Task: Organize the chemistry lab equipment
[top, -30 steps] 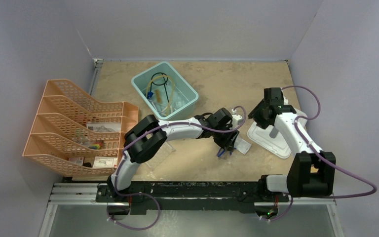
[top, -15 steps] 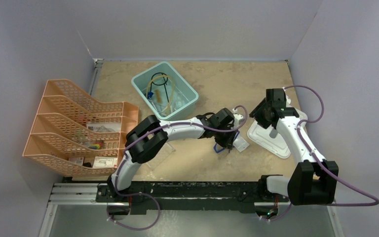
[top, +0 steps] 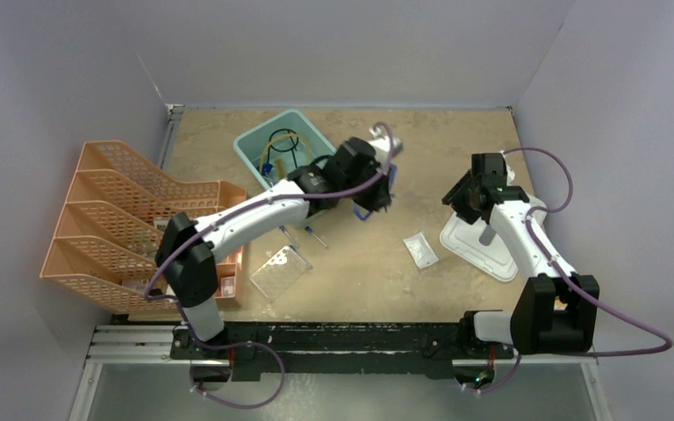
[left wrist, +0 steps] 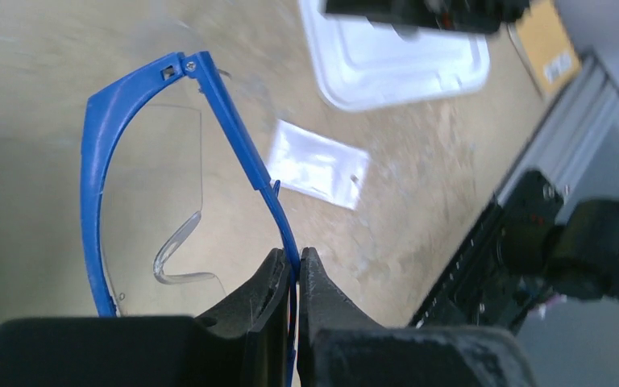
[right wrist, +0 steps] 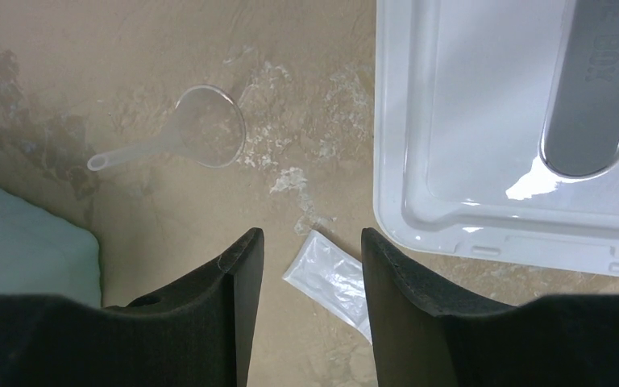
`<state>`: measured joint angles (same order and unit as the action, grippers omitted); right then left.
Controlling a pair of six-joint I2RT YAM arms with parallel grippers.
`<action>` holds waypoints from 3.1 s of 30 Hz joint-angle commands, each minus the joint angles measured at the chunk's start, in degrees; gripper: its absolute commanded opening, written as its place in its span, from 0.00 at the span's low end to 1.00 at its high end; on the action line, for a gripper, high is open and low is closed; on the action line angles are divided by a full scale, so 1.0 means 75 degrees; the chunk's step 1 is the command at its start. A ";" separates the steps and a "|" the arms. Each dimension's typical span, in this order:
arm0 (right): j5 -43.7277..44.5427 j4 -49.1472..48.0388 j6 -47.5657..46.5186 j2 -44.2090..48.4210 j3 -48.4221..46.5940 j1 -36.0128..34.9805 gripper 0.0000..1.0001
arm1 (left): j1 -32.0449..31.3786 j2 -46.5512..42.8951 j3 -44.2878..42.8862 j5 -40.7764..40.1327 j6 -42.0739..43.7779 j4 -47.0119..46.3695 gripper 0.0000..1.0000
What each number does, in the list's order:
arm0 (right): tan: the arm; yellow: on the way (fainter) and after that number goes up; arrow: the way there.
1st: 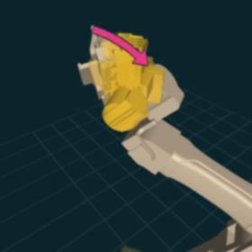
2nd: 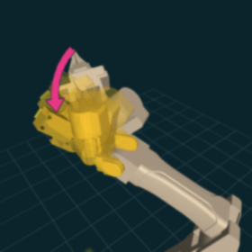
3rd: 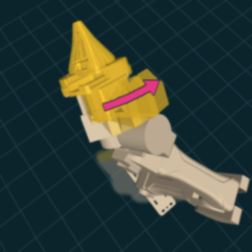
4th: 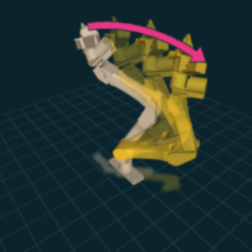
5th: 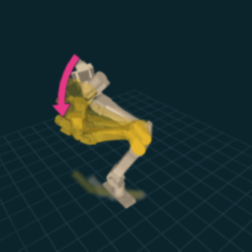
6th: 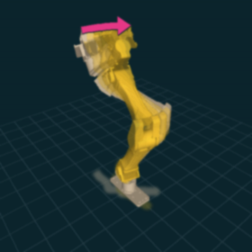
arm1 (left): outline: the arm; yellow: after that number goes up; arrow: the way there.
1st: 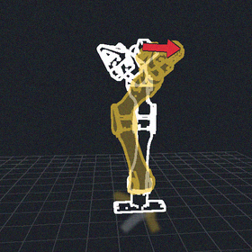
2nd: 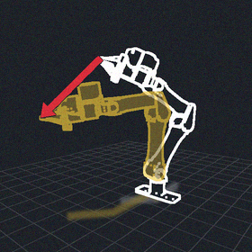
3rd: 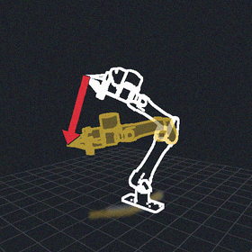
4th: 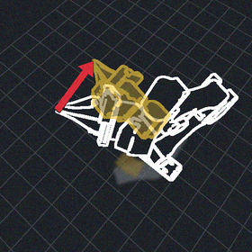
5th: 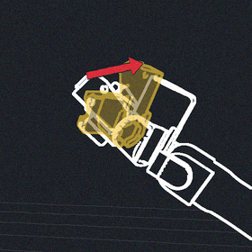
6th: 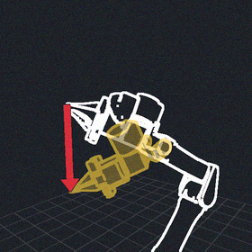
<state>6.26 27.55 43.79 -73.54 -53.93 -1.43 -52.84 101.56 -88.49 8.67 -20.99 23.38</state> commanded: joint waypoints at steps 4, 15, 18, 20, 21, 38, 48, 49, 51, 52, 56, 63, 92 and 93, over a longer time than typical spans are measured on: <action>-0.0273 -0.0427 -0.0152 -0.0525 -0.0614 0.0026 0.49 | 0.1485 -0.1170 0.0205 -0.3178 -0.1914 -0.0346 0.00; -0.0557 -0.0540 -0.0331 -0.1372 -0.1194 0.0022 0.48 | 0.3396 -0.1051 0.1114 -0.3540 -0.4113 -0.0645 0.00; -0.0649 -0.0542 -0.0348 -0.1614 -0.1327 0.0023 0.48 | 0.3560 -0.0994 0.1373 -0.3656 -0.4454 -0.0808 0.00; -0.0719 -0.0542 -0.0361 -0.1734 -0.1405 0.0018 0.47 | 0.3703 -0.0928 0.1527 -0.3588 -0.4603 -0.0961 0.00; -0.0744 -0.0553 -0.0358 -0.1787 -0.1429 0.0026 0.47 | 0.3784 -0.0851 0.1561 -0.3439 -0.4665 -0.1038 0.00; -0.0823 -0.0562 -0.0531 -0.2180 -0.1791 0.0021 0.46 | 0.4173 0.0028 0.1861 -0.3115 -0.4737 -0.1372 0.00; -0.0823 -0.0594 -0.0714 -0.2216 -0.1916 0.0023 0.47 | 0.4198 0.0122 0.1846 -0.3423 -0.4795 -0.1021 0.24; -0.0823 -0.0596 -0.0805 -0.2211 -0.1951 0.0019 0.47 | 0.4199 0.0107 0.1797 -0.3468 -0.4774 -0.0914 0.27; -0.0823 -0.0680 -0.0974 -0.2185 -0.2023 0.0019 0.47 | 0.4198 0.0006 0.1740 -0.3531 -0.4709 -0.0812 0.30; -0.0823 -0.0711 -0.1063 -0.2164 -0.2058 0.0017 0.48 | 0.4198 -0.0064 0.1708 -0.3585 -0.4655 -0.0759 0.31; -0.0819 -0.0786 -0.1606 -0.2206 -0.2213 0.0019 0.50 | 0.4198 -0.0464 0.1457 -0.3818 -0.4389 -0.0395 0.32; -0.1242 -0.0797 -0.2244 -0.2216 -0.2246 -0.0005 0.56 | 0.4186 -0.1519 0.1288 -0.4190 -0.3895 0.0144 0.40; 0.0461 -0.0546 -0.3397 -0.3798 -0.3388 -0.1876 0.13 | 0.3741 -0.2914 0.2060 -0.1370 -0.2421 -0.1338 0.56; 0.0519 -0.0536 -0.3436 -0.3800 -0.3427 -0.1896 0.09 | 0.3741 -0.2912 0.2054 -0.1402 -0.2427 -0.1321 0.56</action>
<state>7.51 23.51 19.46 -102.91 -77.23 -14.70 -24.58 82.48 -73.21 -1.61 -40.77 15.81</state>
